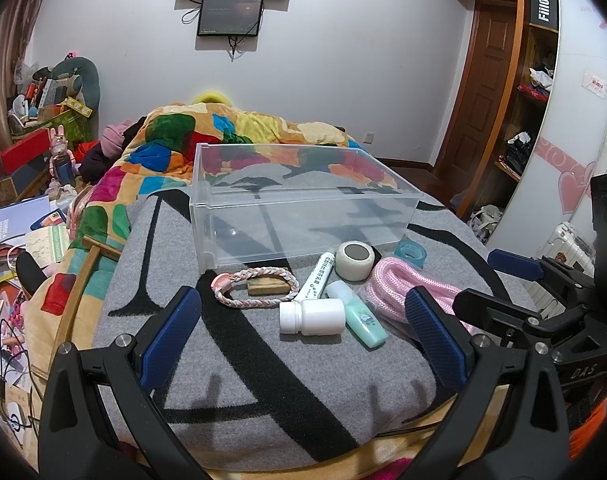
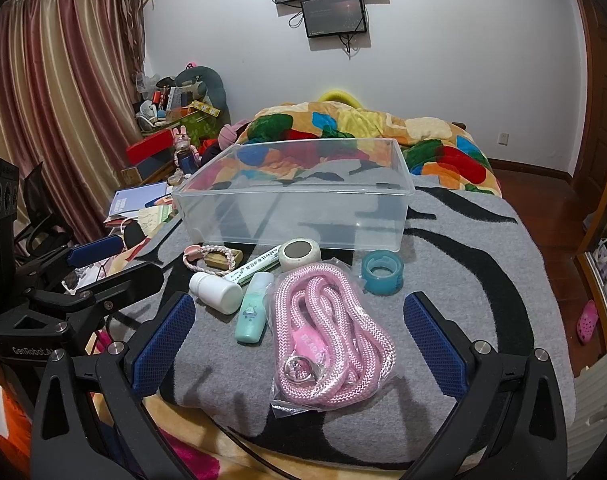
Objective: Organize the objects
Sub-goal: 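Grasp the white pill bottle with the left tool while the right tool grasps the bagged pink rope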
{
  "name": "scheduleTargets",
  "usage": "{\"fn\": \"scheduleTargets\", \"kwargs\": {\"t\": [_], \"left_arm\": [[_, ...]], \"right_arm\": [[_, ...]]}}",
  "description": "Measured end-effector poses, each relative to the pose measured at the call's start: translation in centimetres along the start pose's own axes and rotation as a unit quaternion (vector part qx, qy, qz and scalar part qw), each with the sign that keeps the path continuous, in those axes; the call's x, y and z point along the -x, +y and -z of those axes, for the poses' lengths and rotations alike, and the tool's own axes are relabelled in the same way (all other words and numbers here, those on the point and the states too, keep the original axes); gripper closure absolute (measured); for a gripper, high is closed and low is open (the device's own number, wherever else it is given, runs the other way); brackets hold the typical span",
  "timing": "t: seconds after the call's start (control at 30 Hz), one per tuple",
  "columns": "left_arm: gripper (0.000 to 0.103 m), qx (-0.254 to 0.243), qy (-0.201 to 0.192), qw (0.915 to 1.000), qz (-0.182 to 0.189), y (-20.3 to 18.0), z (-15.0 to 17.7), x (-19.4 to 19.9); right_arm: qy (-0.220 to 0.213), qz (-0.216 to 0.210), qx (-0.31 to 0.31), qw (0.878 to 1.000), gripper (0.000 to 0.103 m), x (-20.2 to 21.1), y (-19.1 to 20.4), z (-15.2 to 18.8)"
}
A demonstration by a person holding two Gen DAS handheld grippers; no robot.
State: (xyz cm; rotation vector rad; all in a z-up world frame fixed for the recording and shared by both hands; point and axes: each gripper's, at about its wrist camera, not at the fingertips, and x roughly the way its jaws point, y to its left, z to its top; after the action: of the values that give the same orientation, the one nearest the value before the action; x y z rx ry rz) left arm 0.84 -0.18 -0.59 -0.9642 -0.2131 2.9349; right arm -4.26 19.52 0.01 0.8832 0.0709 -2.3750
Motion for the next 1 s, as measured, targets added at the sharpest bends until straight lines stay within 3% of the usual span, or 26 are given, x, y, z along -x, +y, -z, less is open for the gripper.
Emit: {"fn": "scheduleTargets", "kwargs": {"t": [0.1,0.23,0.5,0.63,0.73,0.93,1.0], "left_arm": [[0.000,-0.001,-0.001,1.0000,-0.003,0.1,0.0,-0.1],[0.017,-0.004,0.022,0.9998,0.002,0.5,0.1,-1.0],[0.018,0.002,0.086,0.9961,0.015,0.6,1.1,-4.9],[0.020,0.013,0.100,0.9944,0.031,0.5,1.4,-6.3],[0.030,0.019,0.107,0.9936,0.032,0.5,1.6,-7.0],[0.048,0.024,0.104,0.9937,0.036,0.6,1.8,-7.3],[0.052,0.024,0.102,0.9938,0.038,0.7,1.8,-7.2]], "right_arm": [[0.000,-0.005,0.002,1.000,0.000,0.0,0.2,0.1],[0.006,-0.008,0.019,1.000,0.000,-0.3,-0.2,0.3],[0.073,-0.009,0.023,0.997,0.004,-3.4,-2.5,1.0],[0.101,-0.018,0.018,0.995,0.006,-5.2,-3.4,1.1],[0.110,-0.027,0.022,0.993,0.009,-6.2,-3.5,1.0],[0.123,-0.029,0.042,0.991,0.024,-7.8,-2.7,1.3],[0.120,-0.028,0.048,0.991,0.034,-7.6,-2.5,1.3]]}}
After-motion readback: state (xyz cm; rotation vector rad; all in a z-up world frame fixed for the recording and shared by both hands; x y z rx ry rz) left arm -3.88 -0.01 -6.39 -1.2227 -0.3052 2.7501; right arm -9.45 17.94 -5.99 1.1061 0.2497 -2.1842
